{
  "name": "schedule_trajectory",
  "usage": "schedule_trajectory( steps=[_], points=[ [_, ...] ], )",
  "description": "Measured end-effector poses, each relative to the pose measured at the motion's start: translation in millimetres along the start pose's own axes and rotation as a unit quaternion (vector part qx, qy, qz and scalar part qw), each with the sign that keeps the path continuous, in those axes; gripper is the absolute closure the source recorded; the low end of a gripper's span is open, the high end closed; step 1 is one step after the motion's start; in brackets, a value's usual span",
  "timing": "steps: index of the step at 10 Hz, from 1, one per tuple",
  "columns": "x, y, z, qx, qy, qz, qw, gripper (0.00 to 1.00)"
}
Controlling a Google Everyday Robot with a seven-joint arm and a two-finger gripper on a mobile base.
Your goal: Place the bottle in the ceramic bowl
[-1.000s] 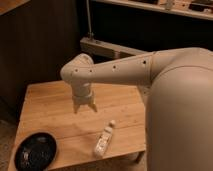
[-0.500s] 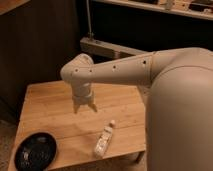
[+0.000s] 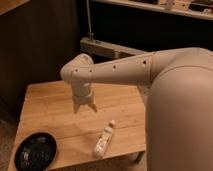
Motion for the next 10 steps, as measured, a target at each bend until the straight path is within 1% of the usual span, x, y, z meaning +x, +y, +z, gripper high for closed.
schedule_trajectory(
  steps=[6, 7, 8, 9, 10],
  points=[
    [0.2, -0.3, 0.7, 0.001, 0.002, 0.001, 1.0000, 0.35],
    [1.6, -3.6, 0.3, 0.005, 0.004, 0.017, 0.9998, 0.35],
    [4.9, -12.0, -1.6, 0.009, 0.000, 0.046, 0.9989, 0.35],
    [10.4, -28.0, -2.2, 0.015, -0.005, 0.092, 0.9957, 0.35],
    [16.2, -40.8, -1.8, 0.016, -0.008, 0.129, 0.9915, 0.35]
  ],
)
